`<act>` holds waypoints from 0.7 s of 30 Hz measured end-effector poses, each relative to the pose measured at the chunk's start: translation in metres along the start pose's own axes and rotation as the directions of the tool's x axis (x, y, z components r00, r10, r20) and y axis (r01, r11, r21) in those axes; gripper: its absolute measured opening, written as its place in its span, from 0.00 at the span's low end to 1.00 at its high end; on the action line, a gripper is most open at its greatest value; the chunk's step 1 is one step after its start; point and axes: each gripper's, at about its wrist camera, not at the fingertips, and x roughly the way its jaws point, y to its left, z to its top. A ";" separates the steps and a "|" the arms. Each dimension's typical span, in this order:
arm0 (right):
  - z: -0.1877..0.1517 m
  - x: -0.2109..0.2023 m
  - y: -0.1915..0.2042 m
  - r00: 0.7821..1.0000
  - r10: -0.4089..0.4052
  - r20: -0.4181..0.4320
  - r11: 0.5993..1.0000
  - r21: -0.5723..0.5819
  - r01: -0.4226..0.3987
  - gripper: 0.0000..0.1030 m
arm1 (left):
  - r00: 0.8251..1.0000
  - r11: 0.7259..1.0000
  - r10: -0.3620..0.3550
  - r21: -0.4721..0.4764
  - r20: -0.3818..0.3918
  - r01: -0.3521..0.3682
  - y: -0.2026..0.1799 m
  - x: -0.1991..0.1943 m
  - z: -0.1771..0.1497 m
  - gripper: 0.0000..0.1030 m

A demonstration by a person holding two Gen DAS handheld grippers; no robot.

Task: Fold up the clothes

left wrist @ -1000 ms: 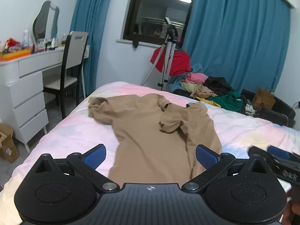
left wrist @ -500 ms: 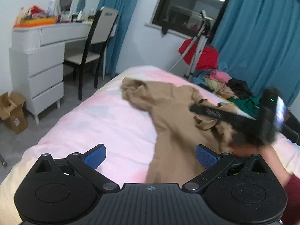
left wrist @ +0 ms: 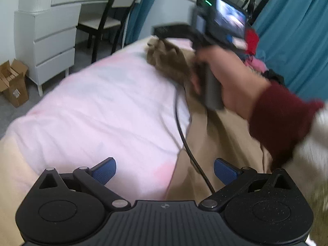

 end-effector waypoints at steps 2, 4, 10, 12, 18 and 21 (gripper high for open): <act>0.001 0.015 0.002 0.999 -0.029 -0.025 1.000 -0.005 0.029 0.84 | 1.000 1.000 0.006 0.004 -0.004 -0.006 -0.001 0.002 -0.002 1.00; 0.000 0.026 0.001 0.997 -0.053 -0.052 0.999 0.007 0.053 0.83 | 1.000 1.000 0.015 0.008 -0.005 -0.015 -0.002 0.002 -0.004 1.00; -0.006 0.031 -0.020 0.994 -0.065 -0.083 0.992 0.105 0.074 0.04 | 0.997 0.997 0.070 0.026 0.018 -0.070 -0.004 0.001 -0.006 1.00; -0.003 0.021 -0.030 0.992 -0.105 -0.074 0.986 0.119 0.113 0.04 | 0.995 0.995 0.097 0.038 0.030 -0.098 -0.006 0.001 -0.007 0.99; 0.023 -0.041 -0.086 0.983 -0.164 0.081 0.964 0.226 0.142 0.03 | 0.991 0.993 0.112 0.018 0.077 -0.114 -0.005 -0.008 -0.006 0.99; 0.033 -0.079 -0.125 0.967 -0.208 0.145 0.942 0.295 0.158 0.03 | 0.989 0.995 0.101 -0.008 0.107 -0.100 -0.005 -0.016 -0.004 0.99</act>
